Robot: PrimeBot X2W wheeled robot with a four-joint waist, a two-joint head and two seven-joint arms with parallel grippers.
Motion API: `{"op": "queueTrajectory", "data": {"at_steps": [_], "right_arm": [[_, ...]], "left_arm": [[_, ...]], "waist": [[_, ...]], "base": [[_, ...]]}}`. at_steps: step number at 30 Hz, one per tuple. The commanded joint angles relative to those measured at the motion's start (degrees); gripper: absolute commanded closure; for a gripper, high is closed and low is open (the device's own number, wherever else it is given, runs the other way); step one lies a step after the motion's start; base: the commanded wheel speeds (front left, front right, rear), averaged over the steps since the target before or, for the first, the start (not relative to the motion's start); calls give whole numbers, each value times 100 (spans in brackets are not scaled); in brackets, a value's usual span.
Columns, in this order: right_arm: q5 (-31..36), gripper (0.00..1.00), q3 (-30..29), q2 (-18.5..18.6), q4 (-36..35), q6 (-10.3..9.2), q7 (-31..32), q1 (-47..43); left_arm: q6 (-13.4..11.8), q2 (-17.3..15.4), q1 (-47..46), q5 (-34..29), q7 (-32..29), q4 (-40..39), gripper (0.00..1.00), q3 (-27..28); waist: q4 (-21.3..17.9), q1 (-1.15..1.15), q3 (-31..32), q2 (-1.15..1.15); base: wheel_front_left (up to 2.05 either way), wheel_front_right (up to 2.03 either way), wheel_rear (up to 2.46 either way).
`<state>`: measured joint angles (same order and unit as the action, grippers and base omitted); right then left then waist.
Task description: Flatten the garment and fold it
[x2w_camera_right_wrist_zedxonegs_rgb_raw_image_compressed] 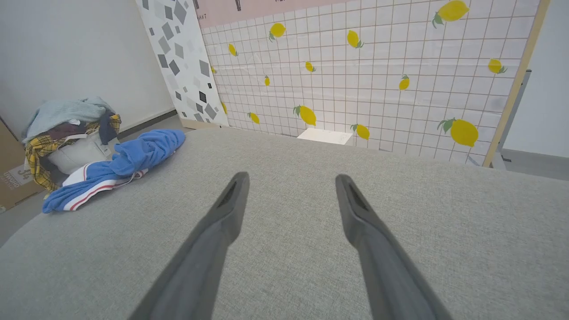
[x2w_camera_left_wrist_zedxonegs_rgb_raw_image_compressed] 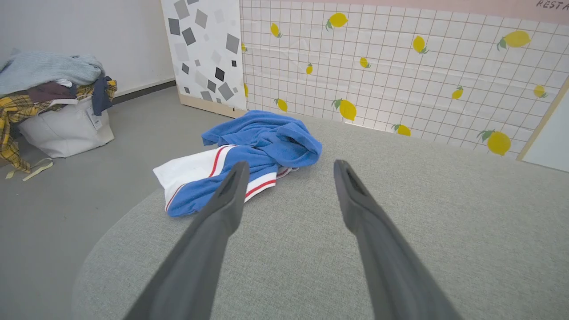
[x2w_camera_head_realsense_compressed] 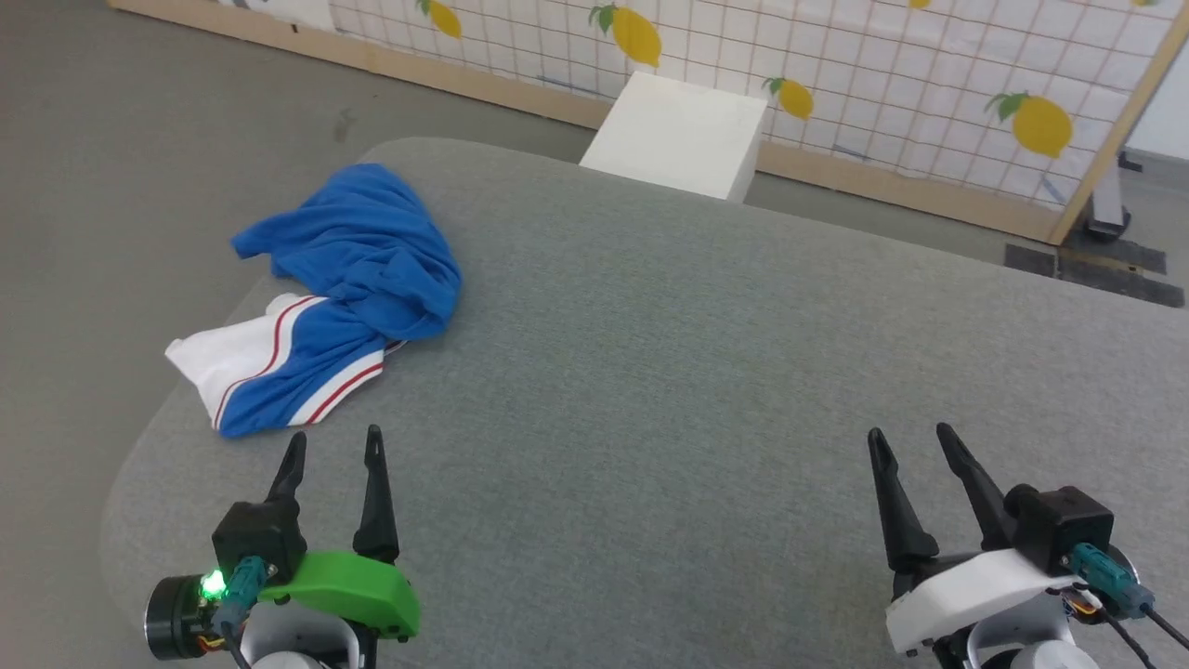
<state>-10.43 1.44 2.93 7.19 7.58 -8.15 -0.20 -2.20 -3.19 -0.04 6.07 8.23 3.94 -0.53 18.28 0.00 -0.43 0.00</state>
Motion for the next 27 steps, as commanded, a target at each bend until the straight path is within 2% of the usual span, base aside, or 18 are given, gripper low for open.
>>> {"op": "queueTrajectory", "data": {"at_steps": [1,27], "right_arm": [[-68,0,13,-3,41,-5,-66,-100],[-356,0,132,-4,273,-7,-377,-161]], "left_arm": [[-37,18,78,58,60,33,0,8],[-30,25,89,-10,370,268,0,-22]], "waist": [[70,0,5,0],[723,0,15,0]], "base": [[0,0,0],[0,0,0]]}}
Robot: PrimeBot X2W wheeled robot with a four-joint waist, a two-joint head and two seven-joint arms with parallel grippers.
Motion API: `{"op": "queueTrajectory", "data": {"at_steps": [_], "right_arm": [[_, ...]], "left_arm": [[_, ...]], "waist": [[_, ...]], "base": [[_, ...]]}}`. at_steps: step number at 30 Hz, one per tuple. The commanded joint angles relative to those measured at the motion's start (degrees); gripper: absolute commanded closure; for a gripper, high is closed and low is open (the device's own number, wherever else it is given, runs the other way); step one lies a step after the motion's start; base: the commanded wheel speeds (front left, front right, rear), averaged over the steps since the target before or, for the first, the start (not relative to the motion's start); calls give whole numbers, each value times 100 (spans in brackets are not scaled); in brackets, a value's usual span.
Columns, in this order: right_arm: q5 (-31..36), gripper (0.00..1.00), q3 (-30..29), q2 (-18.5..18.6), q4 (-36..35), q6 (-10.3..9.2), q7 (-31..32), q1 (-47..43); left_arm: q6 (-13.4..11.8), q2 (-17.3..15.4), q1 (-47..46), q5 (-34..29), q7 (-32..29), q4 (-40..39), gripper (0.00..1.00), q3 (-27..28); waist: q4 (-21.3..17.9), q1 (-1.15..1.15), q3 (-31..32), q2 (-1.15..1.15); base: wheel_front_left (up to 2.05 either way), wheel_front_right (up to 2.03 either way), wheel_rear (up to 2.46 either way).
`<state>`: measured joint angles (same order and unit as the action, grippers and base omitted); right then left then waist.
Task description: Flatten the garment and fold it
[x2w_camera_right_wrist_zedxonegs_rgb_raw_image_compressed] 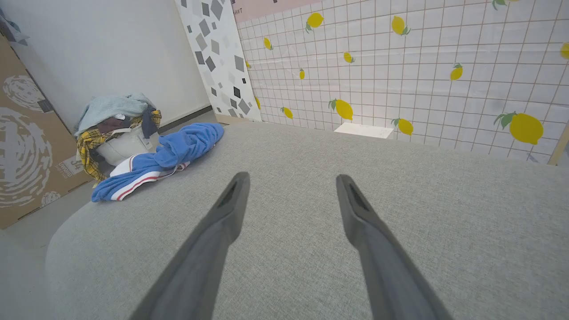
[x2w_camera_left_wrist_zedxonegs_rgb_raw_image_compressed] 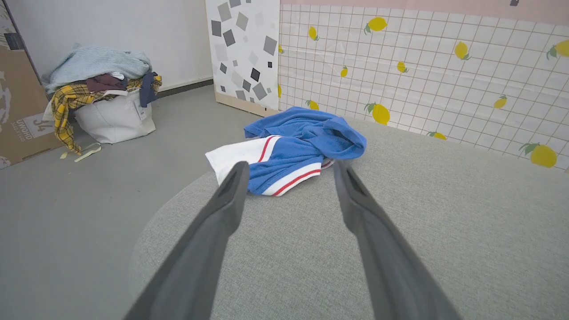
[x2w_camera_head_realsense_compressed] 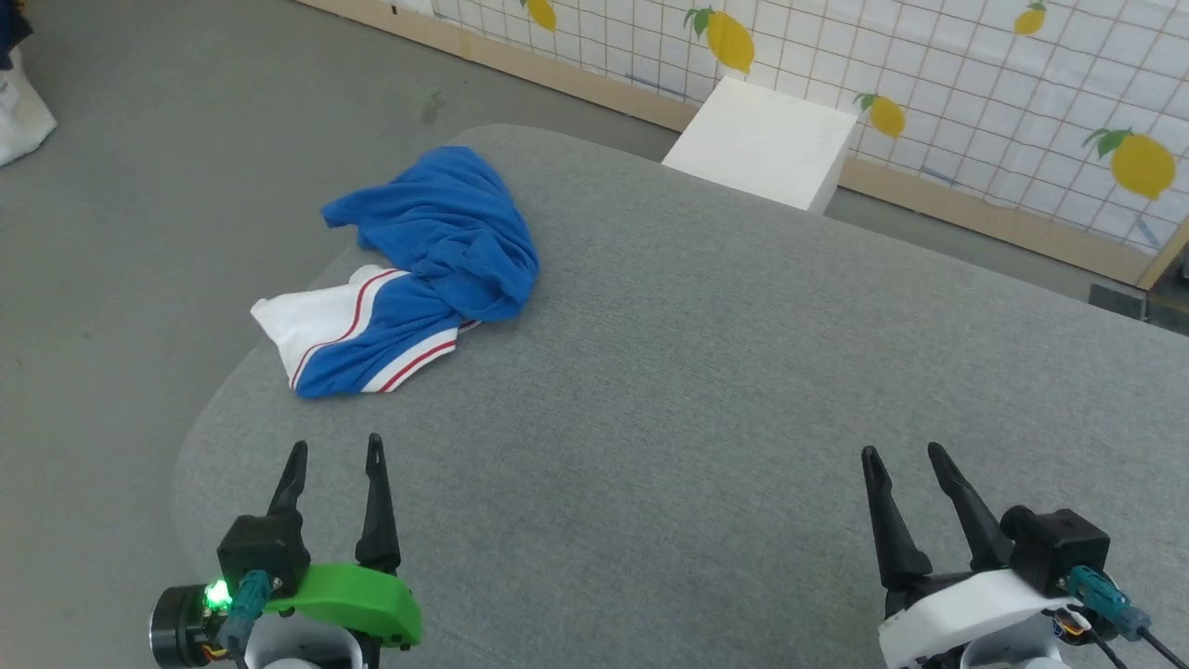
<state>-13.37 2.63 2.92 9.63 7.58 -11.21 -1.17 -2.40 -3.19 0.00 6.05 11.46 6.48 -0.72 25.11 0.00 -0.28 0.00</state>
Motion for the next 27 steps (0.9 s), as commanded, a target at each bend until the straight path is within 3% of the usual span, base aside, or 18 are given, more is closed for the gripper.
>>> {"op": "queueTrajectory", "data": {"at_steps": [1,22,27], "right_arm": [[-73,0,13,-3,35,-7,-81,-67],[-266,0,58,-4,227,-8,-330,-62],[-265,0,30,-4,257,-9,-379,-42]], "left_arm": [[-13,25,84,-9,57,21,0,-3],[-107,30,106,169,305,170,0,-24],[-23,32,-50,296,353,296,0,-9]], "waist": [[62,0,-2,0],[495,0,-83,0],[537,0,-130,0]], "base": [[0,0,0],[0,0,0],[0,0,0]]}}
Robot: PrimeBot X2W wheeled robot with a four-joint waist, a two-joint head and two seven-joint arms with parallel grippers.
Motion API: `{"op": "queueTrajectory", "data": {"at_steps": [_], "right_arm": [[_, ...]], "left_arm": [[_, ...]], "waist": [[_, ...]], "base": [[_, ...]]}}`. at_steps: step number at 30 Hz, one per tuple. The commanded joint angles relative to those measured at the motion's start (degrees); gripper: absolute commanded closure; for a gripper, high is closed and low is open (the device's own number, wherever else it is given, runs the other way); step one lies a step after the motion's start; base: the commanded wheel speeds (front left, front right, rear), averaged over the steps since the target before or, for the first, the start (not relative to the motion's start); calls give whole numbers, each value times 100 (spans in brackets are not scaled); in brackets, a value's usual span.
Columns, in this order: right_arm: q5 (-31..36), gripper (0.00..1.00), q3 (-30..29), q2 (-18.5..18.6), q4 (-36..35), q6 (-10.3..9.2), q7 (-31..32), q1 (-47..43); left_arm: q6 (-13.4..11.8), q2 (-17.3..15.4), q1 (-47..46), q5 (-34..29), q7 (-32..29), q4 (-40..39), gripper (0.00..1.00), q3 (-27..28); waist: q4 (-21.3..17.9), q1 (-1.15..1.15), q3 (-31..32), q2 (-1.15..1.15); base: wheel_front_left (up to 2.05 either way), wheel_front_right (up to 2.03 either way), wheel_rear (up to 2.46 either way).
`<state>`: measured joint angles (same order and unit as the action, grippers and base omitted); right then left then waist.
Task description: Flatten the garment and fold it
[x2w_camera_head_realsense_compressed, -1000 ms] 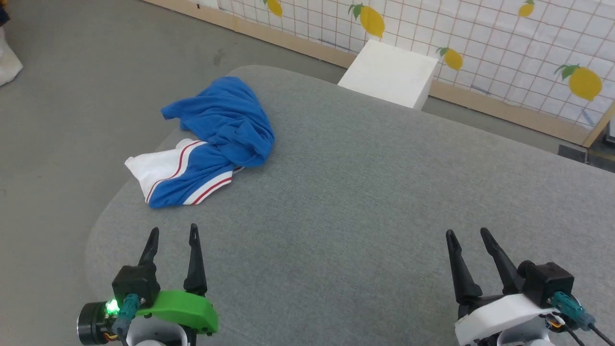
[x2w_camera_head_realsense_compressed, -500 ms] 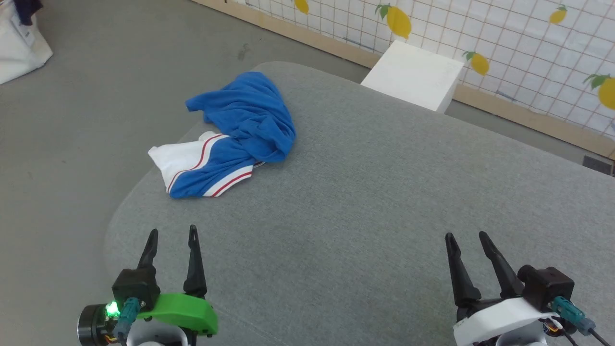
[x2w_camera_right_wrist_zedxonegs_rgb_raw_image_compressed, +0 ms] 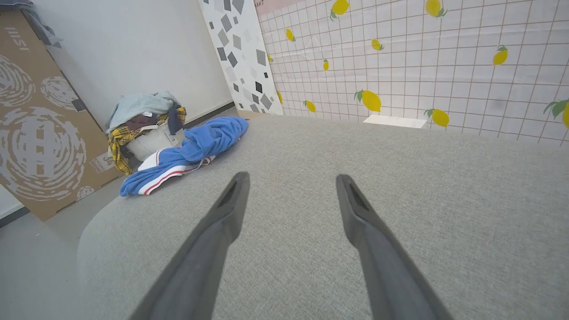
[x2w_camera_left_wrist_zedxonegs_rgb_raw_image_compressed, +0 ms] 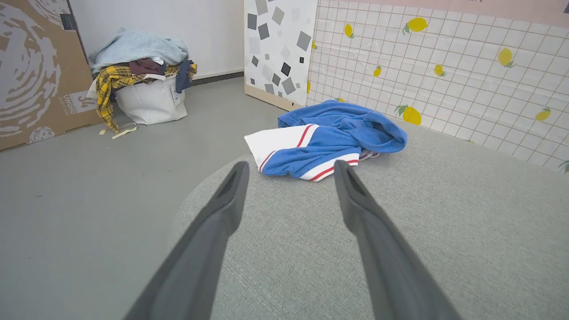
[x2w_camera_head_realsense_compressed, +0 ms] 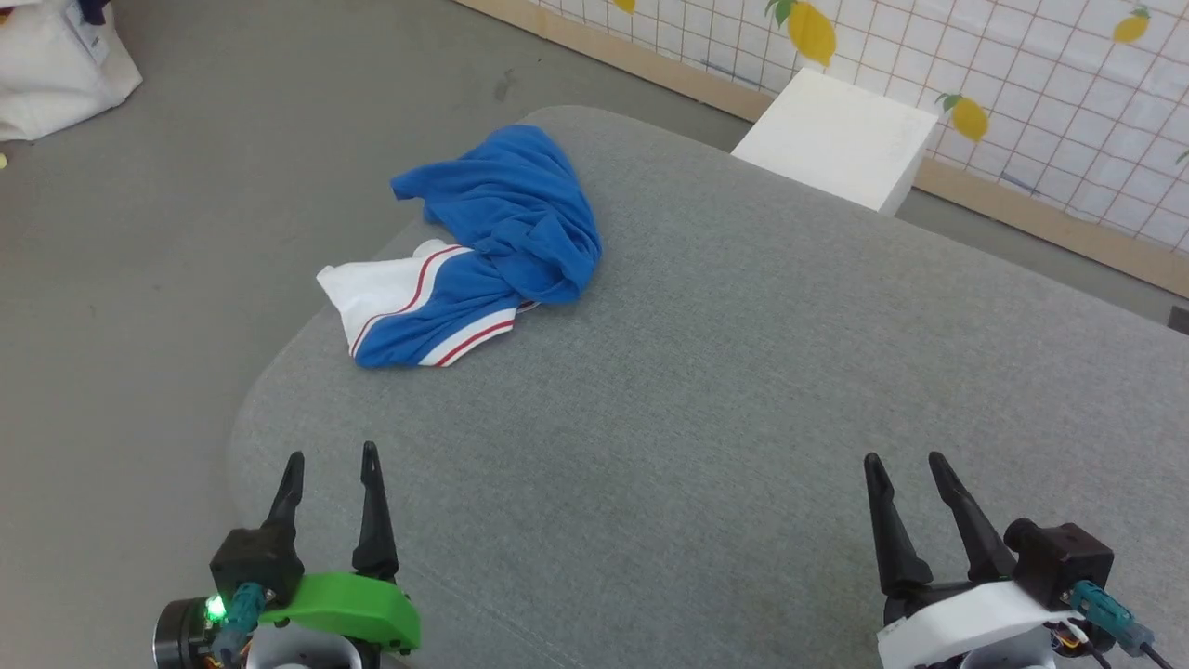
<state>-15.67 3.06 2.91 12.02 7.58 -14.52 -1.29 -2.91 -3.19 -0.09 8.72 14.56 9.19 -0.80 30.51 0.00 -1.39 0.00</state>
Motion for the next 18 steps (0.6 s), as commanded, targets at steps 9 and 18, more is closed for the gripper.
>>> {"op": "queueTrajectory", "data": {"at_steps": [9,18], "right_arm": [[245,0,-166,-3,-85,-9,13,107],[720,0,-379,-3,-560,-9,413,412]], "left_arm": [[746,-232,-1593,763,-379,923,0,123],[994,-561,-3732,1909,-1933,2563,0,275]], "waist": [[-154,0,-355,0],[-700,0,-1188,0]], "base": [[0,0,0],[0,0,0]]}}
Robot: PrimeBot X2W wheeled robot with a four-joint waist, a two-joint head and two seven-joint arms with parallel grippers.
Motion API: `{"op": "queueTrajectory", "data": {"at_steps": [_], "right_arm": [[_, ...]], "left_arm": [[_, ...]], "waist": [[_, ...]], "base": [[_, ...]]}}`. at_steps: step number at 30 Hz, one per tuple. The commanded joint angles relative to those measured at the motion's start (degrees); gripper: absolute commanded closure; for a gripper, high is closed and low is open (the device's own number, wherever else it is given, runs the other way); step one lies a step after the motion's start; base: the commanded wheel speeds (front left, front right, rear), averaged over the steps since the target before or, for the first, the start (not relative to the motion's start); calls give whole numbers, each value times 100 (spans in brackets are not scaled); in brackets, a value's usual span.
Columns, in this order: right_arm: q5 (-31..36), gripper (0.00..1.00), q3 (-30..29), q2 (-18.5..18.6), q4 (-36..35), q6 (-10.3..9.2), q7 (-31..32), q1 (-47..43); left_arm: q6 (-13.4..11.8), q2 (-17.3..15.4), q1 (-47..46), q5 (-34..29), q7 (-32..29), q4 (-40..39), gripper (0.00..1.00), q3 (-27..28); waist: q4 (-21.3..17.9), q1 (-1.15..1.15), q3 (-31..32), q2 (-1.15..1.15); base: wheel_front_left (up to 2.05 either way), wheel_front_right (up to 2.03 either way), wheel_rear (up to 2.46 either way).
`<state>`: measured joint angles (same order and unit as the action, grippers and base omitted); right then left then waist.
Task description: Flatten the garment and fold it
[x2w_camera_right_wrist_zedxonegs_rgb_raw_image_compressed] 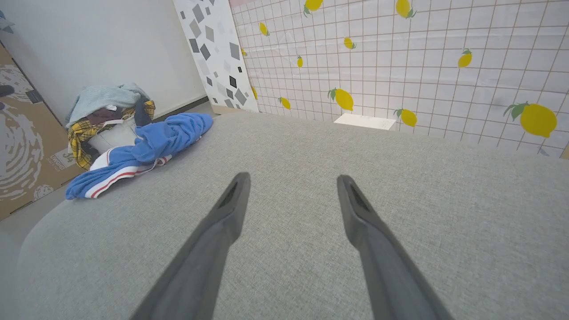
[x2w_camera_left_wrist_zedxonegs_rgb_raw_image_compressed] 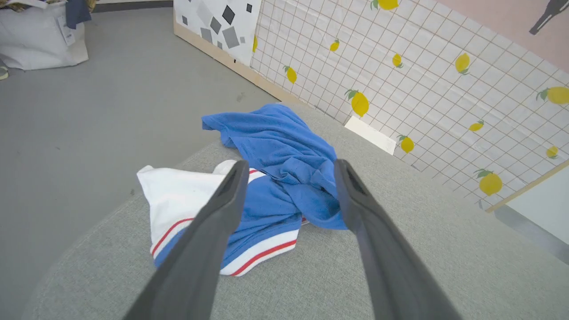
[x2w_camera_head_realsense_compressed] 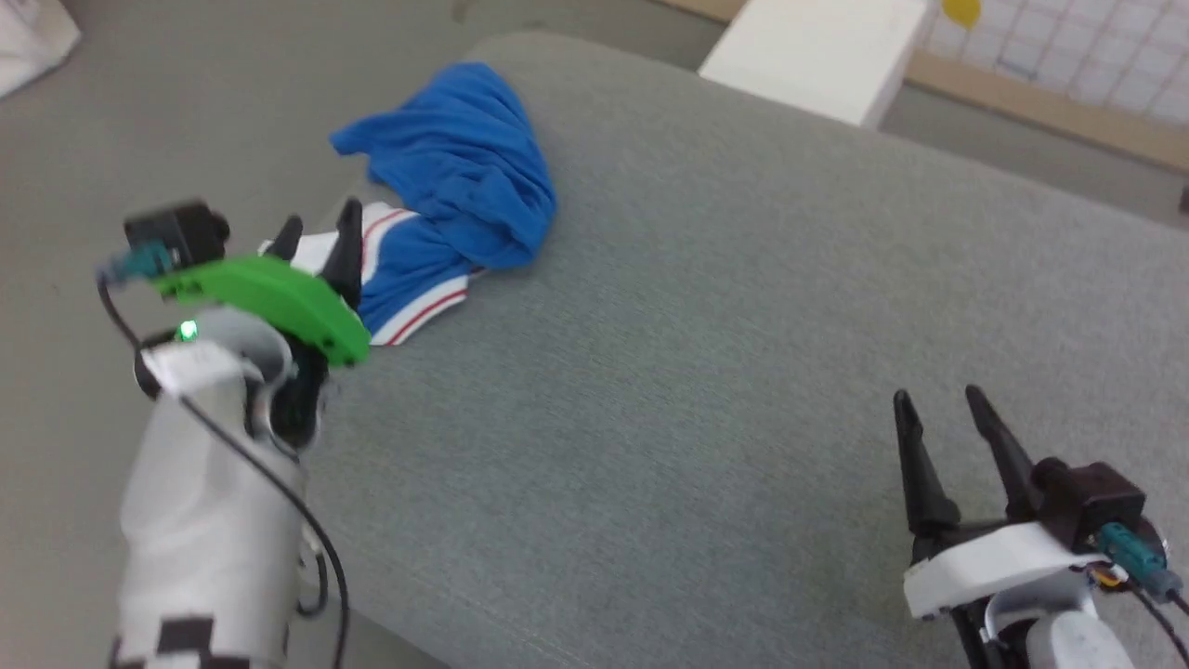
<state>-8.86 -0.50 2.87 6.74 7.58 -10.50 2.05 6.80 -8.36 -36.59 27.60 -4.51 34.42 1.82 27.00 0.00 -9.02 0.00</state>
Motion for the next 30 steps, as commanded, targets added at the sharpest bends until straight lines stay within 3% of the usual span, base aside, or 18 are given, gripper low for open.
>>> {"op": "queueTrajectory", "data": {"at_steps": [1,13,22,28,29,30], "right_arm": [[78,0,-40,0,-92,-9,53,109],[275,0,-228,0,-639,-9,307,271],[326,0,-249,0,-857,-9,384,275],[347,0,-258,0,-936,-9,435,248],[353,0,-261,0,-945,-9,445,245],[356,0,-263,0,-950,-9,451,243]], "left_arm": [[25,-73,-229,86,-155,193,0,39],[-425,-213,-1163,304,-1017,1478,0,129],[-784,-245,-1450,300,-1047,1905,0,154],[-820,-269,-1493,348,-1225,2121,0,132],[-801,-280,-1490,339,-1252,2149,32,107],[-769,-278,-1487,349,-1274,2167,80,96]], "waist": [[-422,0,-534,0],[-1024,0,-1567,0],[-1034,0,-1906,0],[-1016,0,-1992,0],[-1015,0,-1997,0],[-1013,0,-1996,0]], "base": [[0,0,0],[0,0,0],[0,0,0],[0,0,0],[0,0,0],[0,0,0]]}}
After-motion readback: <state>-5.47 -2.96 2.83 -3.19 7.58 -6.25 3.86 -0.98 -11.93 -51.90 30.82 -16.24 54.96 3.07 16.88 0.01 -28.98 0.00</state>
